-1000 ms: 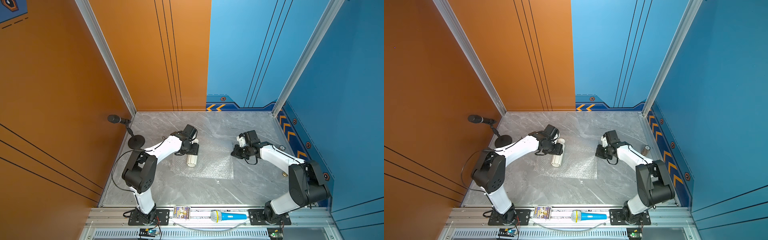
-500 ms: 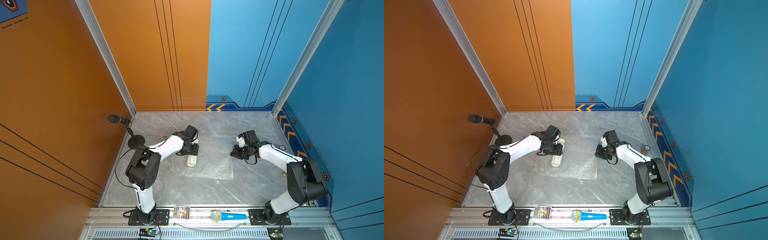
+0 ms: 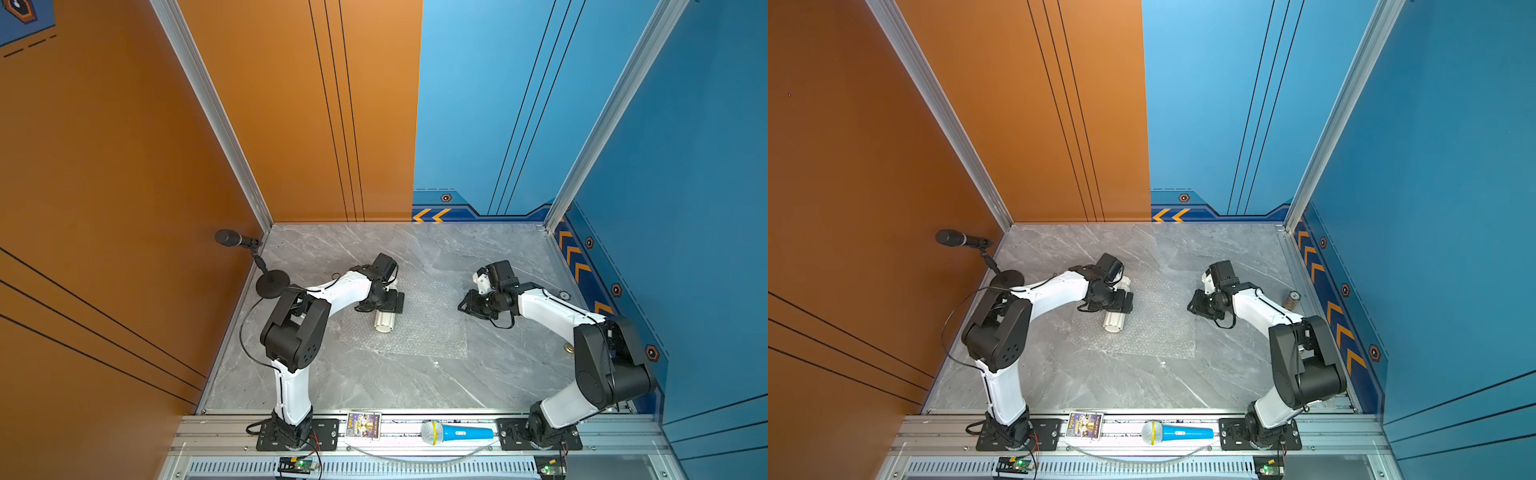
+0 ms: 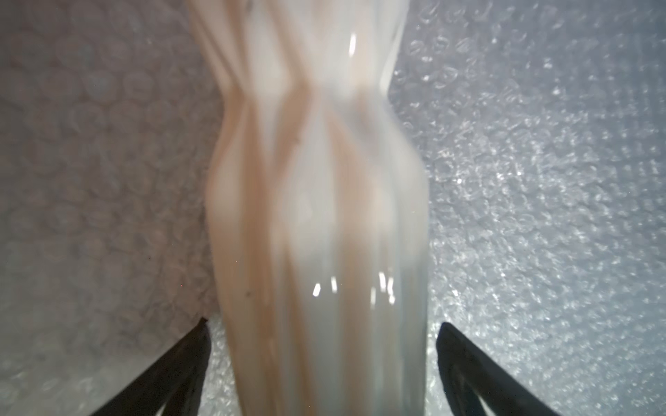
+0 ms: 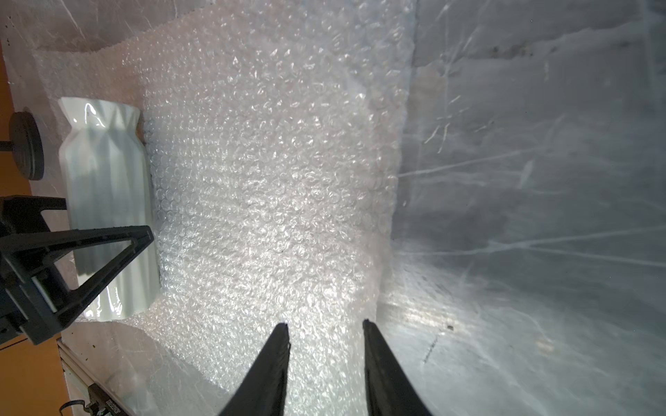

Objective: Unwrap the vase from the bubble wrap
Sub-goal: Pick up the vase from the bubble wrap.

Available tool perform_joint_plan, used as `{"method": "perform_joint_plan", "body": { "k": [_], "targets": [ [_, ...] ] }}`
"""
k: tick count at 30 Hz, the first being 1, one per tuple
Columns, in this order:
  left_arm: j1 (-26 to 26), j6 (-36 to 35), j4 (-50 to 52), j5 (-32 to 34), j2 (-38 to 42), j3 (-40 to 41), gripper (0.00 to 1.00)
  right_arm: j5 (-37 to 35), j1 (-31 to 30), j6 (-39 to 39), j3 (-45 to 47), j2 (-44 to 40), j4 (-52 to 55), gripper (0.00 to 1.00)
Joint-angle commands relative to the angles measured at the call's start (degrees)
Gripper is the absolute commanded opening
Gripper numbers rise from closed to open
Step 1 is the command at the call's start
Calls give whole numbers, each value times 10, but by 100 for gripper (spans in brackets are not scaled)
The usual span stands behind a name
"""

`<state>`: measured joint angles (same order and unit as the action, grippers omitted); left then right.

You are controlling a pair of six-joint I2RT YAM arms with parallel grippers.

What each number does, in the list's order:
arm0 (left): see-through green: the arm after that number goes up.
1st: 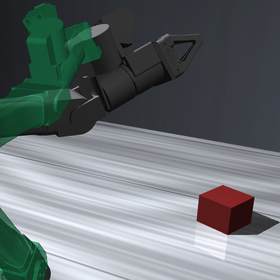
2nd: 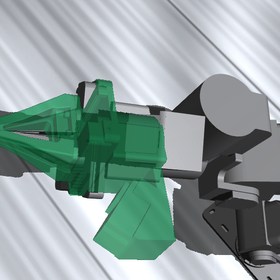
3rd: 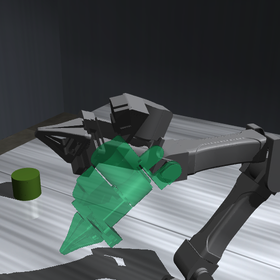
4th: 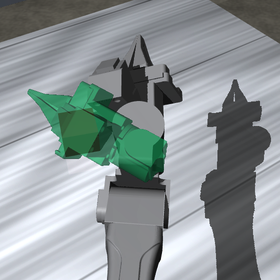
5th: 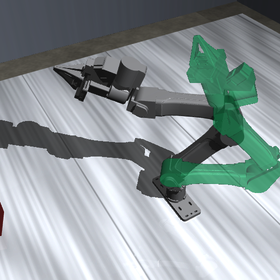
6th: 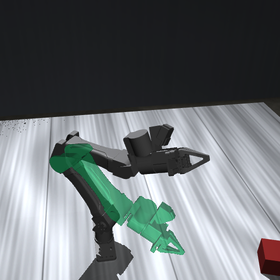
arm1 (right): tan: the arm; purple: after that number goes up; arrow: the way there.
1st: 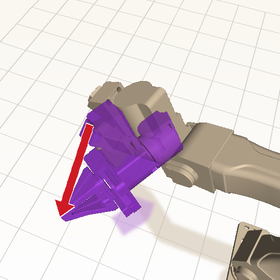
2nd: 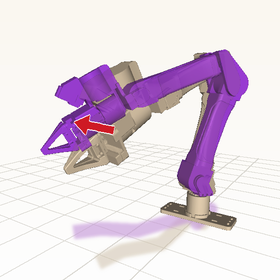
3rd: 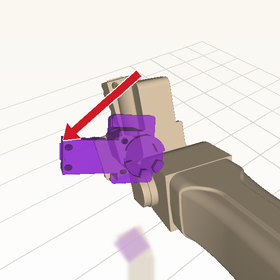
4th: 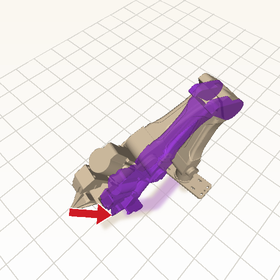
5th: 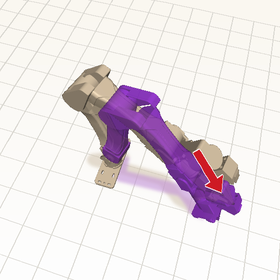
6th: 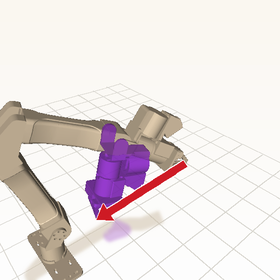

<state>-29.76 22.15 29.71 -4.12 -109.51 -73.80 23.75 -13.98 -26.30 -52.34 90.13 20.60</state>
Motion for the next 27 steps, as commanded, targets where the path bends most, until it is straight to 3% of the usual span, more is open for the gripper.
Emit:
{"method": "perform_joint_plan", "body": {
  "k": [1, 2, 4, 5, 6, 10, 15, 19, 21, 27],
  "targets": [
    [-1, -3, -8, -9, 8, 8, 94, -19, 5, 8, -11, -12, 13, 37],
    [-1, -5, -9, -7, 9, 8, 84, -19, 5, 8, -11, -11, 13, 37],
    [-2, -6, -10, -1, 14, 12, 75, -19, 5, 8, -11, -12, 13, 37],
    [-2, -6, -10, 1, 16, 14, 60, -19, 5, 8, -11, -12, 13, 37],
    [-2, -7, -10, 3, 17, 14, 56, -20, 5, 8, -11, -12, 13, 37],
    [-2, -9, -10, 5, 18, 17, 55, -23, 5, 7, -11, -13, 14, 37],
    [-2, -21, -10, 2, 25, 21, 41, -23, 5, 6, -12, -27, 17, 37],
    [0, -44, -18, -20, 42, 31, 37, -17, 6, 0, -14, -60, 17, 37],
    [3, -52, -24, -36, 53, 36, 28, -3, 6, -9, -14, -79, 9, 37],
    [5, -78, -33, -66, 92, 43, 16, 47, 5, -39, -14, -122, -22, 40]
  ]
}}
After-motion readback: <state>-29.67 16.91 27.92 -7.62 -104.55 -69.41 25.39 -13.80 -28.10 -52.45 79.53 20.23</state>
